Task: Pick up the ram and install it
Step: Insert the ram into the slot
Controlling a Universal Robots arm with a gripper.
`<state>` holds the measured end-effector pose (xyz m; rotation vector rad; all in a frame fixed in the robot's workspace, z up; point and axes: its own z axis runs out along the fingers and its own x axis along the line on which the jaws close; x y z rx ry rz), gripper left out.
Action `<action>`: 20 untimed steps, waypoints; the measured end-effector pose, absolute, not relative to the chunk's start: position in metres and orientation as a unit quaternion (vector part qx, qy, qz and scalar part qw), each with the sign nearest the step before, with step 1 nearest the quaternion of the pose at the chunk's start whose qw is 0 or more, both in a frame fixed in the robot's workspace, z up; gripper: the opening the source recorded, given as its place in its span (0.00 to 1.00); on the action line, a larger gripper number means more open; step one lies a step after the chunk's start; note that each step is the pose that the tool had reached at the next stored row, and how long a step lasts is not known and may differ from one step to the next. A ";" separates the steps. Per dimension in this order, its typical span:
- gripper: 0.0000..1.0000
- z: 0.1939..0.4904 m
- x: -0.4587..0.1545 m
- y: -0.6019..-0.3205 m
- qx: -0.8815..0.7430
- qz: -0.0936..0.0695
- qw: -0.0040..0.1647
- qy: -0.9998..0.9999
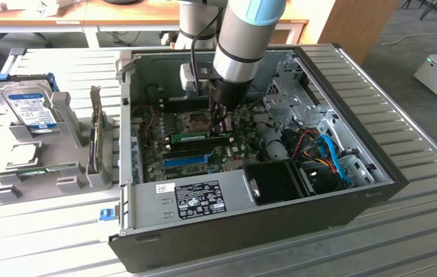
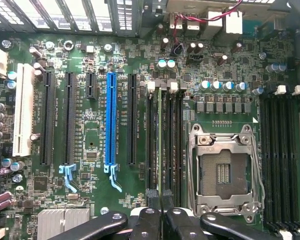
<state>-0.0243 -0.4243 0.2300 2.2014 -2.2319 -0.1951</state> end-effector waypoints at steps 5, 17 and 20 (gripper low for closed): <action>0.13 0.230 -0.024 -0.424 0.701 -0.062 0.000 -0.711; 0.13 0.236 -0.024 -0.424 0.701 -0.053 0.010 -0.711; 0.13 0.236 -0.024 -0.424 0.701 -0.049 0.013 -0.712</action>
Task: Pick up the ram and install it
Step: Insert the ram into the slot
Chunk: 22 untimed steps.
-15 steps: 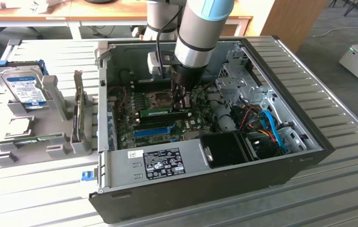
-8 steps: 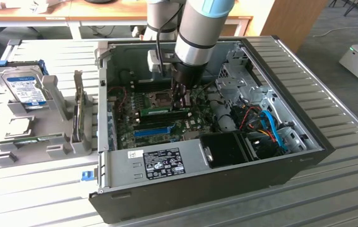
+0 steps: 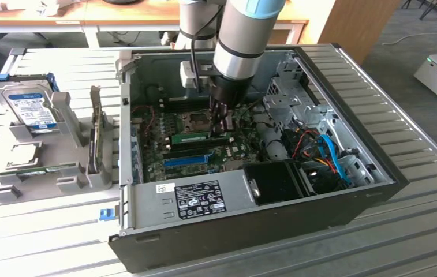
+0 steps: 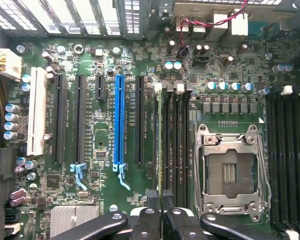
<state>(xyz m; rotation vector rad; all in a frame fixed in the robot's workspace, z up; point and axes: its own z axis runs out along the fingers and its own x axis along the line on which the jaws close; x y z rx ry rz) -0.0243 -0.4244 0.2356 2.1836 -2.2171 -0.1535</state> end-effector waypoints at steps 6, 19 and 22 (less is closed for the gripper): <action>0.13 0.236 -0.024 -0.424 0.701 -0.049 0.013 -0.712; 0.13 0.233 -0.025 -0.424 0.701 -0.049 0.012 -0.712; 0.13 0.233 -0.025 -0.424 0.701 -0.049 0.012 -0.711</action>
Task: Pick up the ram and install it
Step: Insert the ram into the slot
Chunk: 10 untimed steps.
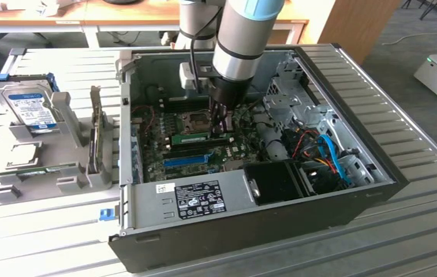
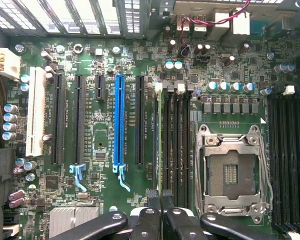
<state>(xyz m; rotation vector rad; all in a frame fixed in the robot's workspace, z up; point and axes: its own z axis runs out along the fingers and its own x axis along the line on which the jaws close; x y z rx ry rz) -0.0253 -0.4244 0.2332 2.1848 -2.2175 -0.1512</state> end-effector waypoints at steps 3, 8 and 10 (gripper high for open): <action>0.13 0.232 -0.026 -0.424 0.701 -0.048 0.012 -0.712; 0.13 0.232 -0.026 -0.424 0.701 -0.048 0.012 -0.711; 0.13 0.231 -0.026 -0.424 0.701 -0.048 0.012 -0.711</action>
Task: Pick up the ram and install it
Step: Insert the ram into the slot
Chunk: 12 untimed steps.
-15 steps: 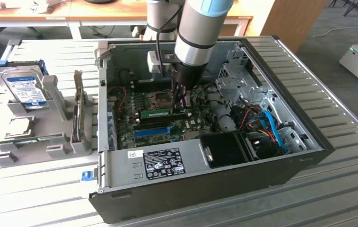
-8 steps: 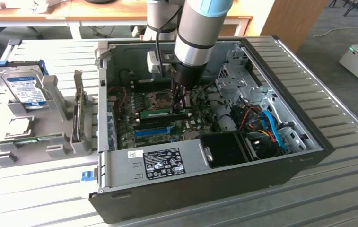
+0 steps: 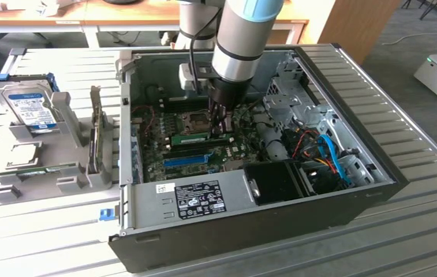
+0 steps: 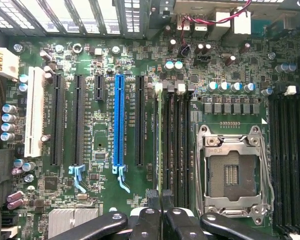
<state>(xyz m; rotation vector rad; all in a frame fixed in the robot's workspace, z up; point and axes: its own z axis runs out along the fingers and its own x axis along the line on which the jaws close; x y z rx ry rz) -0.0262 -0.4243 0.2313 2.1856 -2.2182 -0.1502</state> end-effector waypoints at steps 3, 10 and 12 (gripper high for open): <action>0.13 0.231 -0.026 -0.424 0.701 -0.048 0.012 -0.711; 0.13 0.229 -0.026 -0.424 0.701 -0.048 0.012 -0.711; 0.13 0.228 -0.026 -0.424 0.701 -0.048 0.012 -0.711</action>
